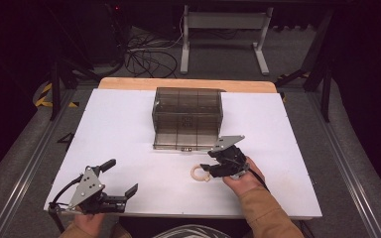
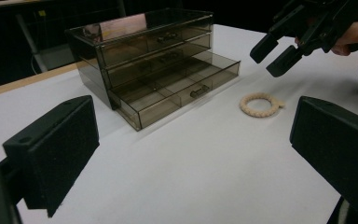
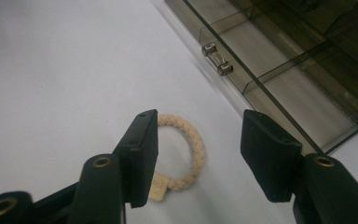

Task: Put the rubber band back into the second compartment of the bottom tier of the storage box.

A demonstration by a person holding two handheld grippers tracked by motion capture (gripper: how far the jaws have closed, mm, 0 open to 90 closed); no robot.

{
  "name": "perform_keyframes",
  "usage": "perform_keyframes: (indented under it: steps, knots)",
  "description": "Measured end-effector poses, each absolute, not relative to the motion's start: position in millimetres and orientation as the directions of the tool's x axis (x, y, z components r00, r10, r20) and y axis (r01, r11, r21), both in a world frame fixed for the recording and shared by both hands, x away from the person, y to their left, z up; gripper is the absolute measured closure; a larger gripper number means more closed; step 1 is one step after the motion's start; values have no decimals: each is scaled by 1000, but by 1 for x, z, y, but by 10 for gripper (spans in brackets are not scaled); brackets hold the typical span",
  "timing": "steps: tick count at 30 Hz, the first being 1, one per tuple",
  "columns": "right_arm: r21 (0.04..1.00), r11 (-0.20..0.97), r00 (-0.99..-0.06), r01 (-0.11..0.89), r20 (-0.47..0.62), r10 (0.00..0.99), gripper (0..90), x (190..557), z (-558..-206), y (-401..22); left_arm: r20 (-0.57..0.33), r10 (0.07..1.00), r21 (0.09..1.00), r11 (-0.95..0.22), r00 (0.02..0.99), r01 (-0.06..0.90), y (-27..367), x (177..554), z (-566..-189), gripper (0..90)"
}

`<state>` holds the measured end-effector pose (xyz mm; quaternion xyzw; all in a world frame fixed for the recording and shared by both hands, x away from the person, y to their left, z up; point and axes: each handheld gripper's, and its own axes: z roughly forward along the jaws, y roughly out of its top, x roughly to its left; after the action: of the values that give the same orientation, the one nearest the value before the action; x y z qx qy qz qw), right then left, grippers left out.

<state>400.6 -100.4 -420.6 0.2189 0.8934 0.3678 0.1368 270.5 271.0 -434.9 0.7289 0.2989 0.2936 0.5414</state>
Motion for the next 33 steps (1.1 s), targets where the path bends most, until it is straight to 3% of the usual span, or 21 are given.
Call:
perform_keyframes:
  steps: [33]
  knots:
    - [520, 755, -850, 399, -98, 517, 764, 418, -442, -73, 99, 754, 965, -233, 649, 124, 271, 270, -435, 17]
